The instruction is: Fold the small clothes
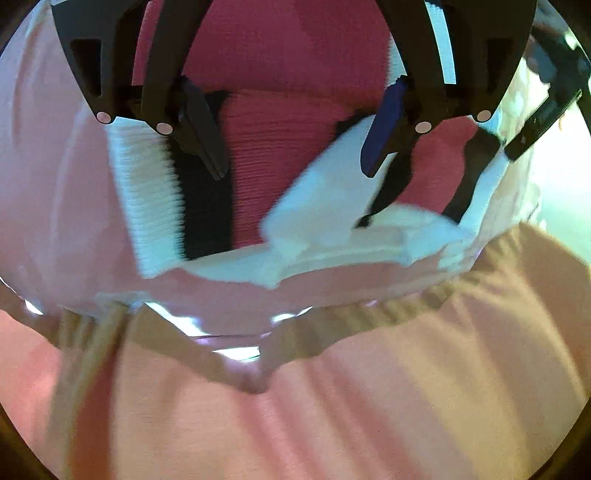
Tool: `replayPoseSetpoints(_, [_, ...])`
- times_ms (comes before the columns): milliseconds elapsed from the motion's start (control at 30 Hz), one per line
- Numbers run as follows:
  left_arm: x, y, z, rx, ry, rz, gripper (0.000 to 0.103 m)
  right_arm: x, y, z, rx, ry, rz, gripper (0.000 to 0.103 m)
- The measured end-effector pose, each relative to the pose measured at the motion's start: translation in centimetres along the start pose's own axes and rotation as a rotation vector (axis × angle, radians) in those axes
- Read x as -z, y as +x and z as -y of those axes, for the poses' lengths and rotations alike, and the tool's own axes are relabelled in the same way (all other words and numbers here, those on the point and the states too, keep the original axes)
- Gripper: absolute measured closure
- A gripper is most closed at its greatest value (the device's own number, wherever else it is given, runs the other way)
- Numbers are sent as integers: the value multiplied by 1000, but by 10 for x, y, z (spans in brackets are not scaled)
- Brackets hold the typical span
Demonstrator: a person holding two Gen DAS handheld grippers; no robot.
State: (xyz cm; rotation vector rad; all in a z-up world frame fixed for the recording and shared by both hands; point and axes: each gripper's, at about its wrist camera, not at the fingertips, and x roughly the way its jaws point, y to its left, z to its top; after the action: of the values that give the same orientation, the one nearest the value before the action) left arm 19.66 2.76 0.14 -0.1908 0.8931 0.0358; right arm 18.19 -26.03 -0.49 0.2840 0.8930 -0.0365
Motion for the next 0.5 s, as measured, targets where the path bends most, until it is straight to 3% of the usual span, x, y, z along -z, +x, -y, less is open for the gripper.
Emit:
replayPoseSetpoints(100, [-4,17,-17,0,-51,-63,18,1,24,-31,37,-58,-32,31])
replayPoseSetpoints(200, [-5,24,-17,-13,-27,-63,18,0,55,-46,108,-87,-72,31])
replayPoseSetpoints(233, [-6,25,-17,-12,-28,-62,19,1,62,-47,129,-96,-84,39])
replayPoseSetpoints(267, [-6,29,-18,-3,-34,-73,19,3,69,-47,139,-107,-100,75])
replayPoseSetpoints(300, [-6,35,-22,18,-54,-103,23,3,71,-45,132,-108,-113,88])
replayPoseSetpoints(433, [4,54,-39,42,-147,-193,27,2,11,-18,-26,-32,-10,92])
replayPoseSetpoints(500, [7,56,-44,40,-151,-202,27,6,-18,2,-22,-28,19,92])
